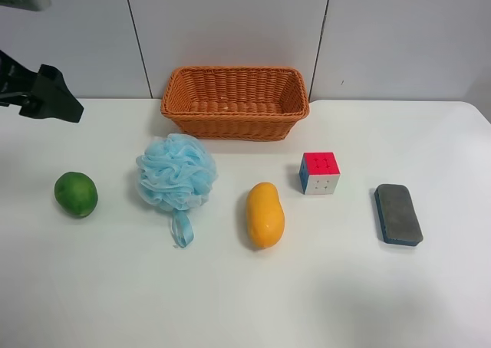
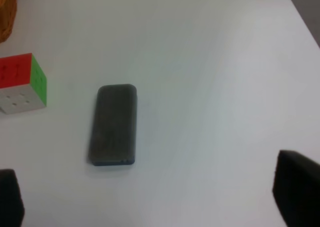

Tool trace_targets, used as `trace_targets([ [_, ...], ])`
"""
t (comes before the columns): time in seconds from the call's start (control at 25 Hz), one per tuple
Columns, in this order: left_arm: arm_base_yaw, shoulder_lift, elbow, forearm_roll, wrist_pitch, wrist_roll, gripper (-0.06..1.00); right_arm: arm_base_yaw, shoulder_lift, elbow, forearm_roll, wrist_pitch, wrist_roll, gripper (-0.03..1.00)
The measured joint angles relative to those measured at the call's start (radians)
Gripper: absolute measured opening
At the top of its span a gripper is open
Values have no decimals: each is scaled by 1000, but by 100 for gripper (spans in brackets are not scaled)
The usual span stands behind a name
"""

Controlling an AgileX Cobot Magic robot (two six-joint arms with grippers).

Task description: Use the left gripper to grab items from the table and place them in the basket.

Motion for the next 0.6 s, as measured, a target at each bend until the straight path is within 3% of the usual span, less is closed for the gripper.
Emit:
trace_targets([
  [0.4,0,159,-5,-135,-156,95,99,0,0,0,0,0,0,99],
  [0.6,0,262,-5,-149,-204,117,99,0,0,0,0,0,0,99],
])
